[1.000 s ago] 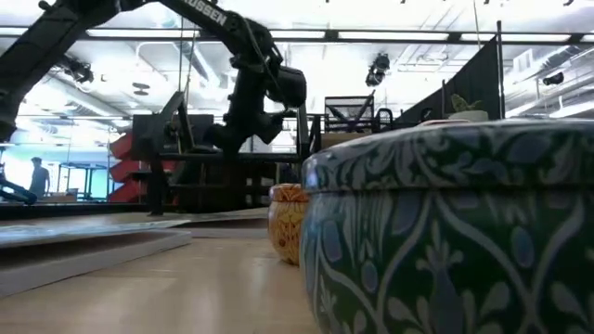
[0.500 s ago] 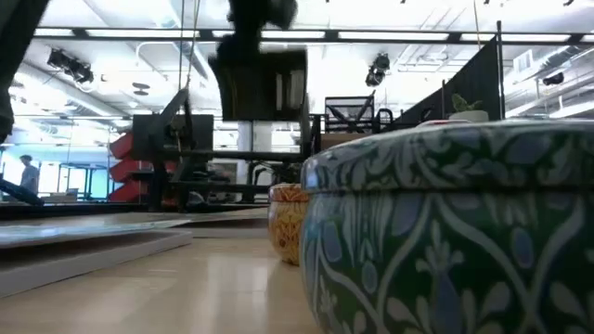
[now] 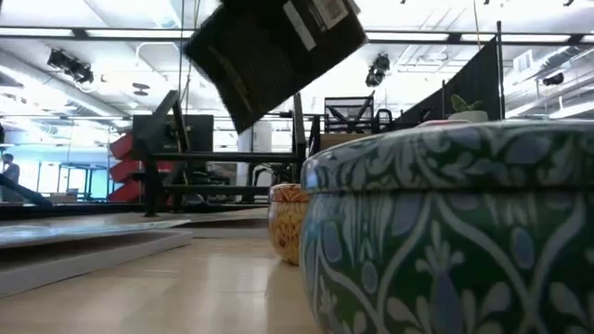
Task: Stock shelves
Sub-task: Put the black book on the book shelf
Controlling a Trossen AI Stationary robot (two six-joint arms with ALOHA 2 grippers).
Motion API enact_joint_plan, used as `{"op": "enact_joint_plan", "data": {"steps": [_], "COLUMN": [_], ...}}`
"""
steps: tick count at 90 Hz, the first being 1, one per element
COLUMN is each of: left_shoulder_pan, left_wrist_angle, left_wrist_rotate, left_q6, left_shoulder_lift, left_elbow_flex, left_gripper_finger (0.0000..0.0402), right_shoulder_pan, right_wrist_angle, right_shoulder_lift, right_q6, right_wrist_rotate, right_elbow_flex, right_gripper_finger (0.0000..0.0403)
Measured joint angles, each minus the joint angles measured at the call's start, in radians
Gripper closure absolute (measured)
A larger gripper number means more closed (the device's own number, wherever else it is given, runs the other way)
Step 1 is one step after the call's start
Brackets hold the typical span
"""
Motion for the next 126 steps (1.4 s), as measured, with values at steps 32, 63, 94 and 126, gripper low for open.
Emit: {"op": "enact_joint_plan", "data": {"steps": [32,63,94,126], "left_shoulder_pan": [-0.147,-0.146,-0.153,-0.153], "left_wrist_angle": [0.435,0.518,0.539,1.263], "left_wrist_rotate": [0.12,0.558,0.596,0.462], "left_q6": [-0.295,-0.474,-1.258,-1.462], "left_shoulder_lift": [0.001,-0.011,-0.127,-0.323], "left_elbow_flex": [-0.528,-0.6,-0.676,-1.124], "left_gripper_finger": [0.0318,0.0249,0.023,0.023], "right_shoulder_pan": [0.153,0.088,-0.026,-0.522], "right_wrist_angle": [0.133,0.107,0.063,-0.425], "right_shoulder_lift": [0.0,0.0,0.0,0.034], "right_q6": [-0.061,-0.07,-0.028,0.345], "right_wrist_rotate": [0.183,0.166,0.024,-0.387], "right_elbow_flex": [0.0,0.0,0.0,0.0], "right_gripper_finger": [0.0402,0.0402,0.0402,0.0403]}}
